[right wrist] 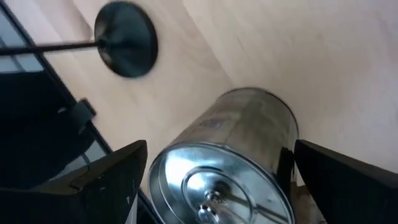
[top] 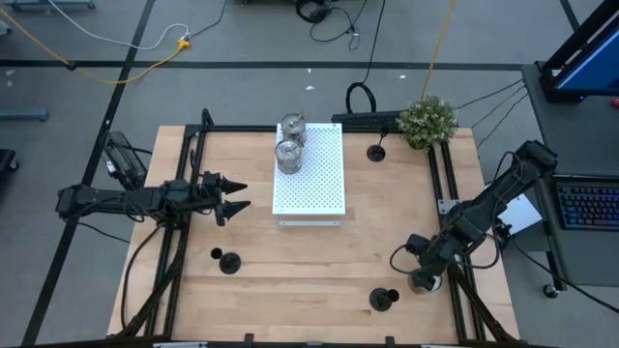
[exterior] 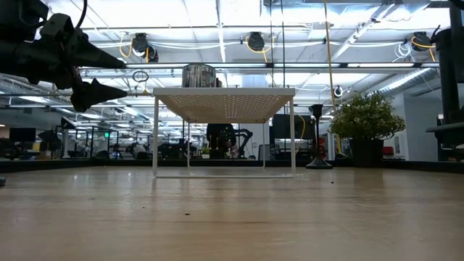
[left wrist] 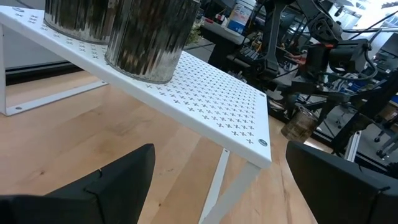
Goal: Pick & Place candle stick holders
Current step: Put the silver scented candle on the shelf
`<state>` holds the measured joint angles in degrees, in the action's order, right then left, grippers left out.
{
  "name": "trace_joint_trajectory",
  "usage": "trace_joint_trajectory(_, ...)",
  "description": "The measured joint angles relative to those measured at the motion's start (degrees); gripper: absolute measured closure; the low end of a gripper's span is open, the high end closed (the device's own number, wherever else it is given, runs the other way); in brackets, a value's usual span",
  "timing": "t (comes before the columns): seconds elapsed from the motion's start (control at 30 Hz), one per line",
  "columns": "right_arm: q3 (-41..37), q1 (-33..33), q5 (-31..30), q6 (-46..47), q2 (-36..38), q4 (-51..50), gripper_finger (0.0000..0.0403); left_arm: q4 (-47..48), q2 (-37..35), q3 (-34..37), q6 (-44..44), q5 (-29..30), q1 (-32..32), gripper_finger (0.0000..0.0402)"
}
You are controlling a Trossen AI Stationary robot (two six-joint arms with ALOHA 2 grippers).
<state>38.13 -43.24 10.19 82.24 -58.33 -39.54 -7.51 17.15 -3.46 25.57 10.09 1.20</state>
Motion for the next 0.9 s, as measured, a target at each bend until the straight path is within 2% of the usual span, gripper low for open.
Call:
trace_joint_trajectory(0.33, 0.0, 0.0, 0.6, -2.5, 0.0, 0.5, 0.0007, 0.0, 0.0, 0.0, 0.4, 0.0, 0.0, 0.0036)
trace_joint_trajectory(0.7, 0.1, 0.0, 0.6, -10.7, 0.0, 2.0, 0.0007, 0.0, 0.0, 0.0, 0.6, -0.1, 0.0, 0.0036)
trace_joint_trajectory(0.9, 0.1, 0.0, 0.6, -11.0, 0.0, 2.0, 0.0007, 0.0, 0.0, 0.0, 0.8, -0.1, 0.0, 0.0036)
